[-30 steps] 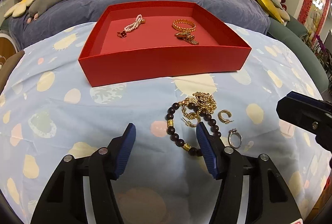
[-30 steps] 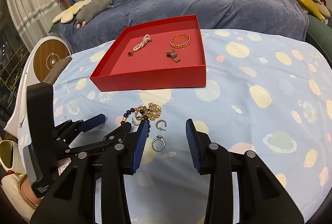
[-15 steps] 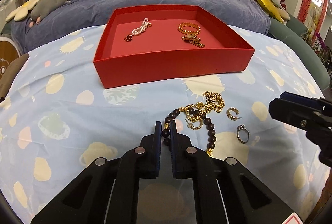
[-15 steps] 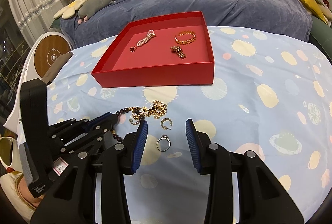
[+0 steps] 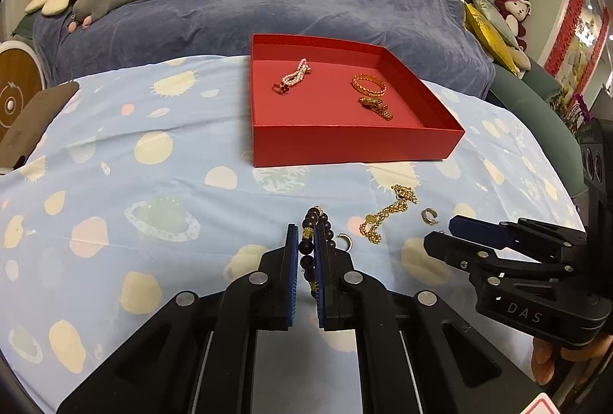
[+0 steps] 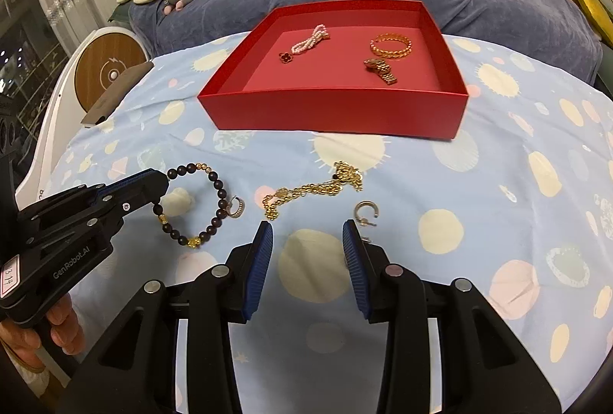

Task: Organize jewelry
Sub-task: 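Grasp the black bead bracelet with the left gripper and lift it, then grasp the gold chain with the right gripper while the left holds the bracelet, then carry the bracelet and chain into the red box and open both grippers, then withdraw both grippers from the box toward the earrings and rings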

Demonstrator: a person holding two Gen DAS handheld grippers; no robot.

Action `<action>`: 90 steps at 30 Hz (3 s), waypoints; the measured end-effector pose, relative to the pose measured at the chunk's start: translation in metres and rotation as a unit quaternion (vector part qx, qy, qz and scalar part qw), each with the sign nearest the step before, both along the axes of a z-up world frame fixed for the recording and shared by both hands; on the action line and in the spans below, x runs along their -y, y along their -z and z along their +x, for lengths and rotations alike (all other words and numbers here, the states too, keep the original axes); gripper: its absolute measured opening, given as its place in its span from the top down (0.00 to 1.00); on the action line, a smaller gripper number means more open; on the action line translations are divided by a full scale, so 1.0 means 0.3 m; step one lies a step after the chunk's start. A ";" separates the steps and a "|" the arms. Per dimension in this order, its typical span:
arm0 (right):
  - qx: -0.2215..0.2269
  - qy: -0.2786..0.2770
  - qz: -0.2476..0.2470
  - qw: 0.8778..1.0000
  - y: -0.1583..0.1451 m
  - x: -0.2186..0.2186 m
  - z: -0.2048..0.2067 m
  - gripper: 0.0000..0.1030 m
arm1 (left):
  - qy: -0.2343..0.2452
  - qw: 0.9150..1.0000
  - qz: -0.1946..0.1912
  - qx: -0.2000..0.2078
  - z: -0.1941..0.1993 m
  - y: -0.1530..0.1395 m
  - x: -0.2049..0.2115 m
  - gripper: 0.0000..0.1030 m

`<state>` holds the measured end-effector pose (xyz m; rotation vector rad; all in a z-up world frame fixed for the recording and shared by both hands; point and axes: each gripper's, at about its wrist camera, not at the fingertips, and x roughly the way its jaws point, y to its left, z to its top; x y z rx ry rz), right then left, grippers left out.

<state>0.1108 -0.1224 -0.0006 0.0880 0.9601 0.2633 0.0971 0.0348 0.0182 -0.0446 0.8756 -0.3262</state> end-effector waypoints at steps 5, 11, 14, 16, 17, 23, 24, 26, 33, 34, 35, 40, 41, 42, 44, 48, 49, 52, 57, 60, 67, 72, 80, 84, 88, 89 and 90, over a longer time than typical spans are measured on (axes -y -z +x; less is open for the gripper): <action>-0.002 -0.014 -0.001 1.000 0.030 -0.060 0.033 0.66 | -0.006 1.000 -0.009 -0.005 -0.002 0.004 -0.042 0.95; -0.010 -0.019 -0.014 1.000 0.082 -0.099 0.075 0.73 | -0.010 1.000 -0.015 -0.013 -0.002 0.013 -0.070 0.95; -0.002 -0.025 -0.027 0.999 0.091 -0.115 0.075 0.74 | -0.014 1.000 -0.018 -0.016 0.000 0.011 -0.085 0.95; 0.004 -0.029 -0.035 0.999 0.093 -0.125 0.077 0.78 | -0.017 1.000 -0.019 -0.016 0.000 0.010 -0.093 0.95; 0.007 -0.029 -0.040 0.999 0.095 -0.128 0.080 0.82 | -0.017 1.000 -0.020 -0.015 0.000 0.008 -0.096 0.95; 0.022 -0.026 -0.044 0.998 0.066 -0.112 0.070 0.93 | -0.020 0.999 -0.024 -0.014 0.002 -0.003 -0.101 0.95; 0.028 -0.025 -0.041 0.998 0.047 -0.106 0.063 0.93 | -0.021 0.999 -0.026 -0.013 0.004 -0.008 -0.103 0.95; 0.044 -0.021 -0.034 0.998 0.001 -0.087 0.053 0.93 | -0.023 0.999 -0.029 -0.009 0.009 -0.021 -0.106 0.95; 0.098 0.008 0.002 0.995 -0.189 0.024 0.032 0.97 | -0.022 0.999 -0.035 0.012 0.024 -0.082 -0.080 0.95; 0.105 0.012 0.004 0.994 -0.211 0.036 0.027 0.97 | -0.023 0.999 -0.035 0.015 0.027 -0.091 -0.073 0.95; 0.111 0.014 0.007 0.994 -0.231 0.051 0.024 0.97 | -0.022 0.999 -0.037 0.017 0.031 -0.097 -0.069 0.95; 0.132 0.027 0.013 0.991 -0.295 0.099 0.017 0.97 | -0.017 0.999 -0.039 0.031 0.041 -0.134 -0.028 0.95; 0.136 0.028 0.012 0.990 -0.304 0.102 0.016 0.97 | -0.016 0.999 -0.040 0.032 0.045 -0.140 -0.018 0.95; 0.140 0.029 0.011 0.990 -0.314 0.106 0.016 0.97 | -0.014 0.999 -0.040 0.034 0.048 -0.146 -0.009 0.95; 0.149 0.031 0.010 0.988 -0.340 0.113 0.025 0.97 | -0.011 0.998 -0.040 0.040 0.056 -0.162 0.011 0.95; 0.165 0.038 0.010 0.986 -0.386 0.136 0.074 0.97 | -0.004 0.997 -0.031 0.064 0.098 -0.219 0.056 0.95; 0.167 0.041 0.013 0.985 -0.395 0.144 0.093 0.97 | -0.003 0.997 -0.029 0.070 0.116 -0.235 0.065 0.95; 0.169 0.044 0.022 0.984 -0.414 0.159 0.161 0.97 | 0.000 0.996 -0.024 0.080 0.183 -0.266 0.084 0.95; 0.170 0.048 0.021 0.984 -0.413 0.162 0.282 0.97 | -0.007 0.997 -0.028 0.065 0.322 -0.248 0.091 0.95; 0.160 0.053 0.028 0.985 -0.385 0.165 0.358 0.97 | -0.011 0.998 -0.019 0.064 0.392 -0.223 0.106 0.95; 0.126 0.048 0.030 0.990 -0.276 0.130 0.470 0.97 | -0.015 0.999 -0.020 0.038 0.503 -0.136 0.129 0.94; 0.117 0.034 0.024 0.992 -0.229 0.087 0.501 0.93 | -0.012 0.999 -0.023 0.029 0.523 -0.103 0.129 0.82; 0.135 0.043 0.029 0.990 -0.291 0.111 0.424 0.73 | -0.042 0.997 -0.027 0.050 0.497 -0.170 0.082 0.48; 0.136 0.042 0.024 0.990 -0.334 0.142 0.324 0.73 | -0.046 0.997 -0.024 0.055 0.437 -0.216 0.059 0.48; 0.131 0.045 0.013 0.990 -0.335 0.161 0.199 0.73 | -0.055 0.997 -0.027 0.055 0.340 -0.237 0.022 0.44; 0.129 0.046 0.010 0.990 -0.328 0.165 0.167 0.73 | -0.056 0.997 -0.026 0.053 0.313 -0.235 0.015 0.43; 0.127 0.048 0.008 0.991 -0.319 0.169 0.140 0.73 | -0.057 0.997 -0.024 0.050 0.288 -0.230 0.009 0.43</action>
